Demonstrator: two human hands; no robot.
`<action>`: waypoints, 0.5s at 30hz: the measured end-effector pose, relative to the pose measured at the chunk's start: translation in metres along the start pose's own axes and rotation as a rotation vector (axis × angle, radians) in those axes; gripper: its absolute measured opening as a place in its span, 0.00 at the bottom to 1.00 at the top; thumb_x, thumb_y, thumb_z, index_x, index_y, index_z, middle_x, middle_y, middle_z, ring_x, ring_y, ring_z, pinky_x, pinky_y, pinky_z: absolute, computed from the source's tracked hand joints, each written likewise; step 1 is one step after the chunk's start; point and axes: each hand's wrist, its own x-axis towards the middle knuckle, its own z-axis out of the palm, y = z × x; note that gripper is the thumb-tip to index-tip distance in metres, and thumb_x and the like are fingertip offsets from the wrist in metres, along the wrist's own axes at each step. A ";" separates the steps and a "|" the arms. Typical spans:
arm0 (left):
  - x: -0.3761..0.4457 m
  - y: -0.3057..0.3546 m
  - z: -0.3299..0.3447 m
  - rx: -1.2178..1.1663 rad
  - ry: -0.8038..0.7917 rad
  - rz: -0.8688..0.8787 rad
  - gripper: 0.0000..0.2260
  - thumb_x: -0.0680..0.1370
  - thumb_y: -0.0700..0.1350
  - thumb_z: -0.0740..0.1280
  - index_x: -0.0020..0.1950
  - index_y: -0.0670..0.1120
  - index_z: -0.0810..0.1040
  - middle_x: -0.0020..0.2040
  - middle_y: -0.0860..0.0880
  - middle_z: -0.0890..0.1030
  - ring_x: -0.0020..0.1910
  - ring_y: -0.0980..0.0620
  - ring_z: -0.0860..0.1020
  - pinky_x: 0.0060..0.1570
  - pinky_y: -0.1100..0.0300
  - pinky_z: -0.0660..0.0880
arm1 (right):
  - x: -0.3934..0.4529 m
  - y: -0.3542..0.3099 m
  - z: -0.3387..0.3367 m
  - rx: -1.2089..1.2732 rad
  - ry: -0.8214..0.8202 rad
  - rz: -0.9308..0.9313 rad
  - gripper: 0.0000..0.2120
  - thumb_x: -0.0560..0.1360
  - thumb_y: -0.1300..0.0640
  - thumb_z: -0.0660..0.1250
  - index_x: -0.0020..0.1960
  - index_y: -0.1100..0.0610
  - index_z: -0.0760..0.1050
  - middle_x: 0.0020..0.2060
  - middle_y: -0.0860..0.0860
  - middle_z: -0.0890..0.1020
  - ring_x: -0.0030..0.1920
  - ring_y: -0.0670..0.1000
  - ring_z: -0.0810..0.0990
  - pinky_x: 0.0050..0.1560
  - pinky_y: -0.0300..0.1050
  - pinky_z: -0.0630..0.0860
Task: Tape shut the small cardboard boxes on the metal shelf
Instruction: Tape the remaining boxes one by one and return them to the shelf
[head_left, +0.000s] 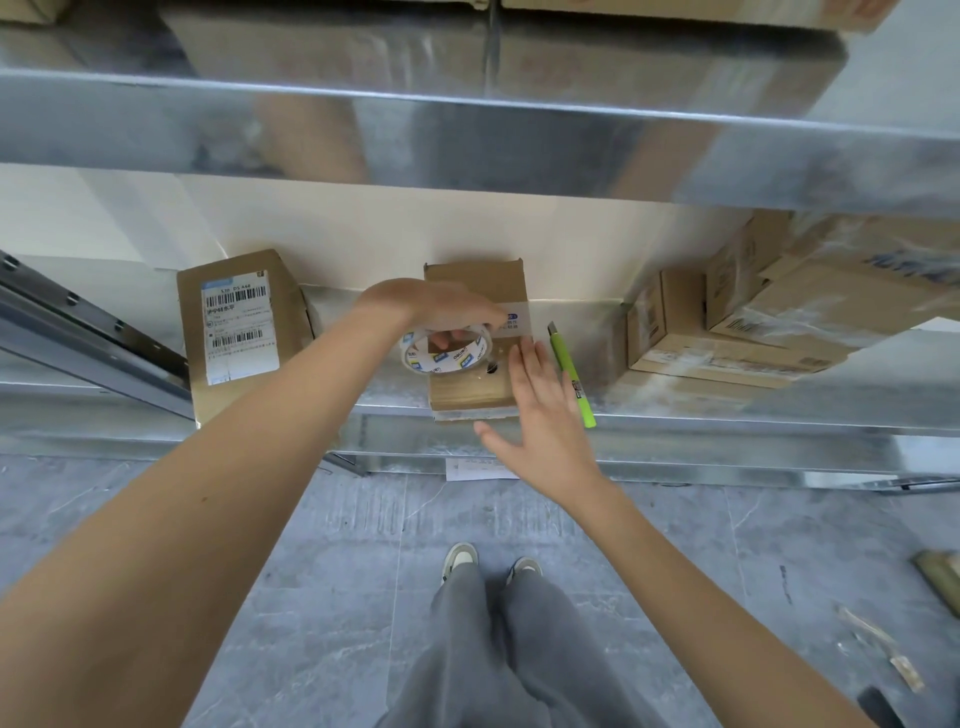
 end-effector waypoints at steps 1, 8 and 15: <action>0.000 0.000 0.000 0.000 -0.002 0.001 0.11 0.75 0.56 0.61 0.43 0.53 0.80 0.40 0.53 0.76 0.38 0.55 0.75 0.29 0.62 0.68 | 0.002 -0.004 0.001 -0.051 -0.001 0.017 0.44 0.75 0.35 0.59 0.79 0.59 0.44 0.79 0.52 0.44 0.76 0.46 0.35 0.77 0.56 0.40; -0.003 -0.002 -0.001 -0.006 0.007 0.009 0.13 0.75 0.56 0.60 0.48 0.52 0.81 0.45 0.53 0.78 0.41 0.56 0.76 0.27 0.65 0.68 | 0.005 -0.023 0.009 -0.169 0.025 0.133 0.48 0.73 0.33 0.60 0.79 0.60 0.44 0.79 0.55 0.46 0.78 0.53 0.39 0.75 0.65 0.43; -0.005 -0.002 0.000 0.003 -0.014 0.014 0.17 0.75 0.57 0.60 0.54 0.49 0.81 0.54 0.49 0.80 0.47 0.52 0.78 0.31 0.61 0.69 | 0.004 -0.028 0.010 -0.207 0.013 0.170 0.48 0.74 0.34 0.60 0.79 0.60 0.42 0.79 0.55 0.44 0.78 0.54 0.39 0.74 0.68 0.46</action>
